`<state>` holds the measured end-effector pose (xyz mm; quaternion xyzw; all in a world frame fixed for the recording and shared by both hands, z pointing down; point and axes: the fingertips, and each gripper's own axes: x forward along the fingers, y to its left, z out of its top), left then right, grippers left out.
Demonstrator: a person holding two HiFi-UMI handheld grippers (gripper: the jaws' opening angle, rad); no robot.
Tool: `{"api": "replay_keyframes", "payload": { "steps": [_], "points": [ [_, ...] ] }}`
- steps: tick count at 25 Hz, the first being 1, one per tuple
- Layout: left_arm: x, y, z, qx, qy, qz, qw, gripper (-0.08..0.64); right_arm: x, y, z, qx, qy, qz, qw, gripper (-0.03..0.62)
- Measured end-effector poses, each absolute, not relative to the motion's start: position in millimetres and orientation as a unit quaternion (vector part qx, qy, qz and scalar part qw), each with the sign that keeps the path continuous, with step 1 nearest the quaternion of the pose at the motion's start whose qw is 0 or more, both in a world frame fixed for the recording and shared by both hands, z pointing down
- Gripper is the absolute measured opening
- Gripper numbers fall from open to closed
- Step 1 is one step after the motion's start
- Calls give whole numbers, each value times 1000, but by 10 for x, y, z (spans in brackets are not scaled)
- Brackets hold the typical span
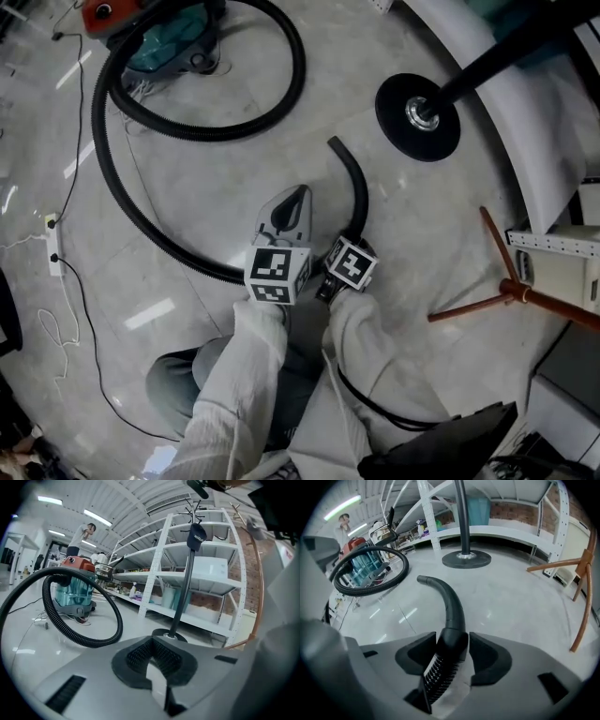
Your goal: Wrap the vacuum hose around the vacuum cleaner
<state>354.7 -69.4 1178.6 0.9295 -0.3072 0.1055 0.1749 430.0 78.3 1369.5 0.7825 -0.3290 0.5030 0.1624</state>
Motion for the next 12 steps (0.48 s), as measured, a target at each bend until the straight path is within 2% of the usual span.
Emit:
{"api": "replay_keyframes", "payload": {
  "steps": [7,12],
  "points": [
    [3442,-819,11793,928,-317,99,169,0,4296,755,13920,786,-277,541,117,233],
    [3364,-866,11903,925,-324,113,164,0,4319,791,13976,796,-255,532,137,236]
  ]
}}
